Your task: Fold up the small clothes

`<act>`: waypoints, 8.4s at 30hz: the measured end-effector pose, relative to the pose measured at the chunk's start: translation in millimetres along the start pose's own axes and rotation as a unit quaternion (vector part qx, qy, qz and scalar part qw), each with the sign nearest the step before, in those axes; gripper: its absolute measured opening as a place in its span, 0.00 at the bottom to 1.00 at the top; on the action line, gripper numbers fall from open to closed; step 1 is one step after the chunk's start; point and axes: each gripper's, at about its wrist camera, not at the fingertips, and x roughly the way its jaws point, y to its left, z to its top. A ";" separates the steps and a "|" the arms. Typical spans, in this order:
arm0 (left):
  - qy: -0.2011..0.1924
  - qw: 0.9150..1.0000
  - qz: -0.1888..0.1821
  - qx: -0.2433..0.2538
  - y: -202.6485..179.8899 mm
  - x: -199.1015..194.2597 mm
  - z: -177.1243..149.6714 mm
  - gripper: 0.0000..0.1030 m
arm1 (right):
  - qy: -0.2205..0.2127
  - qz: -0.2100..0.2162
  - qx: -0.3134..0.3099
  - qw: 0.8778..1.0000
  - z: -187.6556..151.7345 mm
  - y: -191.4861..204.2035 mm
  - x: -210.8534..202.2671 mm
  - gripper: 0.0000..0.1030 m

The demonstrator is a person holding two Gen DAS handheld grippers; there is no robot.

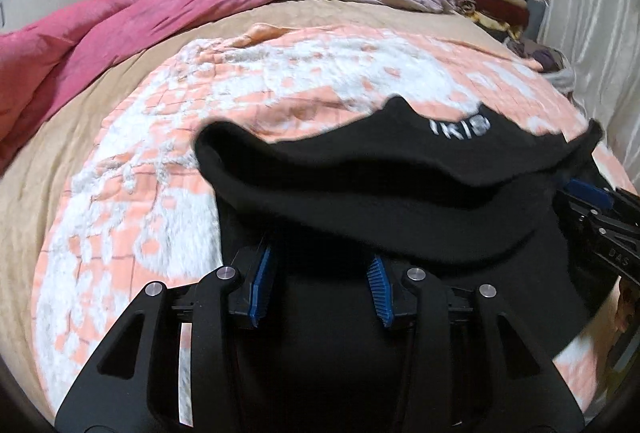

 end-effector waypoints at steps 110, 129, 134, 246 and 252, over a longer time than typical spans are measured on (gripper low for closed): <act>-0.073 0.994 -0.035 -0.074 27.0 -44.7 -23.3 0.64 | -0.034 -0.129 0.112 0.985 -48.1 -77.4 -71.2 0.77; 0.007 0.981 -0.078 -0.176 73.7 -54.5 -74.5 0.55 | -0.019 -0.066 0.184 0.981 -82.5 -109.5 -86.1 0.77; 0.027 0.972 -0.122 -0.198 65.1 -48.0 -80.9 0.54 | -0.011 -0.049 0.197 0.979 -87.9 -116.3 -83.7 0.77; -0.047 0.992 -0.003 -0.115 46.8 -142.3 -67.7 0.91 | -0.094 0.029 0.083 0.992 -53.0 -3.4 -160.8 0.96; -0.043 0.992 0.013 -0.121 57.2 -139.0 -69.1 0.91 | -0.085 0.050 0.054 0.994 -46.0 26.0 -151.4 0.96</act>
